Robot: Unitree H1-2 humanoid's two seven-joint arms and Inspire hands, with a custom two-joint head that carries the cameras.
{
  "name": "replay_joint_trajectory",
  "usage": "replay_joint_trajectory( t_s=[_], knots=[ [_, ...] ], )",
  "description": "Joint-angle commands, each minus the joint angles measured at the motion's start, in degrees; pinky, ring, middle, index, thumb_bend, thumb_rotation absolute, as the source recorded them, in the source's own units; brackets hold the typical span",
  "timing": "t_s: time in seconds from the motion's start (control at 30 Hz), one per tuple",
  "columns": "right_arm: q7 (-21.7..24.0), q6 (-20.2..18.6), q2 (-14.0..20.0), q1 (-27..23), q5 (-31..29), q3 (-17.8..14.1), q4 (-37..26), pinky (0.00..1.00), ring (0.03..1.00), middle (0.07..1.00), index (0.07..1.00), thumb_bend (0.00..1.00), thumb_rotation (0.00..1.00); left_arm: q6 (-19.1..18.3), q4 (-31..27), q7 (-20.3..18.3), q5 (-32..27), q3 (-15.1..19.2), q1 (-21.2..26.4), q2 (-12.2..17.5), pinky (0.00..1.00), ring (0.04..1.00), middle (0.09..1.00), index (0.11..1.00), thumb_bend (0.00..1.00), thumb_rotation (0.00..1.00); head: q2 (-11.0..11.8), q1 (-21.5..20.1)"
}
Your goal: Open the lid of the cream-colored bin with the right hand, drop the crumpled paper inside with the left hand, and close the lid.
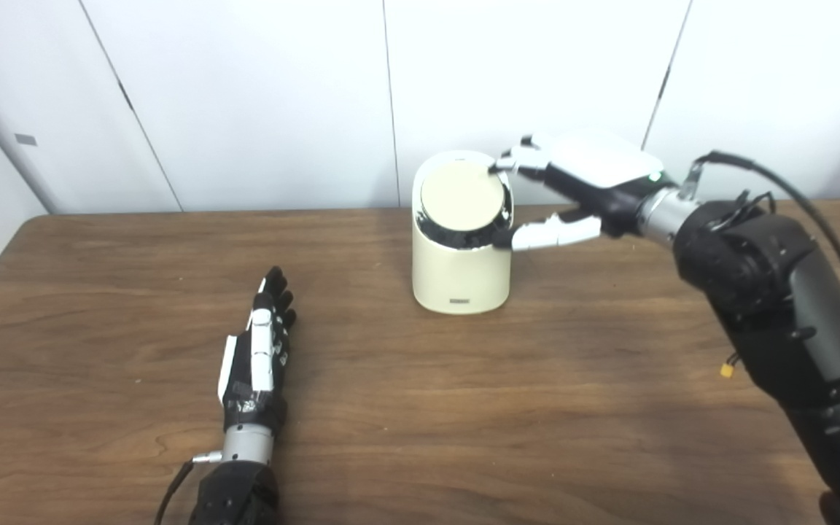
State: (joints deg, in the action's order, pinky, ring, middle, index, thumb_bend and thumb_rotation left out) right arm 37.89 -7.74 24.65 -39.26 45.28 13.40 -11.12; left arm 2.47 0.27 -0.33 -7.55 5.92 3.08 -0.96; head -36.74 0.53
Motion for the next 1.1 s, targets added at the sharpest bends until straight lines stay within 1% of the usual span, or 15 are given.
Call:
replay_joint_trajectory(
  t_s=[0.0,0.07,0.13,0.2,0.3,0.4,0.47,0.57,0.63,0.7,0.77,0.83,0.97,1.03,1.07],
  knots=[
    [-2.0,-1.0,0.6,-1.9,-1.4,-1.9,-0.8,0.93,1.000,0.942,0.887,0.59,1.00,0.3,1.4,-0.6,-1.0,0.0,-0.8,0.1,1.00,1.000,1.000,1.000,0.52,1.00,0.1,-0.1],
    [-2.0,-2.3,0.7,-0.8,-2.8,-3.0,-1.5,0.90,0.984,0.933,0.885,0.57,1.00,0.2,1.3,-0.4,-1.0,0.2,-0.8,0.1,1.00,1.000,1.000,1.000,0.52,1.00,0.0,-0.1],
    [-2.4,-3.4,0.5,0.4,-4.7,-4.3,-2.0,0.86,0.955,0.924,0.880,0.51,1.00,0.1,1.2,-0.3,-1.2,0.3,-0.8,0.2,1.00,1.000,1.000,1.000,0.52,1.00,0.0,-0.2],
    [-3.4,-5.0,0.0,3.0,-7.3,-6.3,-2.6,0.83,0.943,0.924,0.885,0.50,1.00,-0.2,1.0,-0.3,-1.0,0.4,-0.9,0.5,0.99,1.000,1.000,1.000,0.52,1.00,-0.1,-0.5],
    [-4.3,-7.6,-0.2,5.7,-9.7,-8.1,-3.7,0.83,0.933,0.930,0.900,0.48,1.00,-0.5,0.7,-0.4,-0.9,0.4,-1.0,0.9,0.98,0.998,1.000,1.000,0.53,1.00,-0.1,-0.9],
    [-5.6,-11.6,-0.8,9.7,-12.9,-11.1,-5.3,0.88,0.939,0.948,0.916,0.52,1.00,-0.3,0.6,-0.7,-0.8,0.3,-1.0,1.4,0.98,0.999,1.000,1.000,0.51,1.00,-0.4,-1.3],
    [-6.9,-12.8,-1.3,12.1,-15.2,-12.7,-5.7,0.89,0.942,0.956,0.920,0.53,1.00,-0.3,0.4,-0.8,-0.9,0.3,-1.1,1.5,0.99,1.000,1.000,1.000,0.51,1.00,-0.5,-1.5],
    [-9.5,-12.8,-2.3,15.4,-18.8,-14.9,-5.3,0.89,0.939,0.954,0.930,0.57,1.00,-0.6,0.2,-0.8,-0.5,0.2,-1.2,2.0,1.00,1.000,1.000,1.000,0.52,1.00,-0.7,-1.6],
    [-11.3,-12.2,-4.2,16.9,-23.9,-17.3,-3.7,0.89,0.933,0.943,0.927,0.58,1.00,-0.7,0.1,-1.0,-0.7,0.3,-1.2,2.2,1.00,1.000,1.000,1.000,0.52,1.00,-0.9,-1.6],
    [-12.9,-12.5,-6.6,18.3,-29.2,-19.7,-2.5,0.93,0.957,0.959,0.931,0.60,1.00,-0.7,0.1,-1.1,-0.9,0.4,-1.3,2.4,1.00,1.000,1.000,1.000,0.52,1.00,-1.2,-1.9],
    [-14.4,-12.2,-8.4,19.6,-32.8,-21.2,-1.6,0.95,0.980,0.976,0.943,0.60,1.00,-0.8,-0.1,-1.0,-0.8,0.4,-1.3,2.6,1.00,1.000,1.000,1.000,0.52,1.00,-1.3,-1.9],
    [-15.5,-13.8,-10.8,20.5,-37.0,-22.7,-1.8,0.99,0.996,0.995,0.963,0.58,1.00,-1.2,-0.4,-1.0,-0.7,0.4,-1.3,2.7,1.00,1.000,1.000,1.000,0.52,1.00,-1.6,-2.0],
    [-18.9,-14.9,-14.2,22.4,-41.1,-23.3,-2.2,1.00,1.000,1.000,0.976,0.58,1.00,-0.7,-0.5,-1.4,-0.5,0.2,-1.4,3.3,1.00,1.000,1.000,1.000,0.52,1.00,-2.0,-1.8],
    [-20.4,-15.0,-15.3,23.0,-42.3,-23.2,-2.2,1.00,1.000,1.000,0.984,0.60,1.00,-0.9,-0.8,-1.5,-0.5,0.2,-1.5,3.4,1.00,1.000,1.000,1.000,0.52,1.00,-2.4,-1.6],
    [-21.7,-14.4,-16.6,23.6,-43.3,-23.6,-1.7,1.00,1.000,1.000,0.986,0.60,1.00,-0.9,-0.9,-1.7,-0.6,0.2,-1.5,3.5,1.00,1.000,1.000,1.000,0.52,1.00,-2.5,-1.6]
  ],
)
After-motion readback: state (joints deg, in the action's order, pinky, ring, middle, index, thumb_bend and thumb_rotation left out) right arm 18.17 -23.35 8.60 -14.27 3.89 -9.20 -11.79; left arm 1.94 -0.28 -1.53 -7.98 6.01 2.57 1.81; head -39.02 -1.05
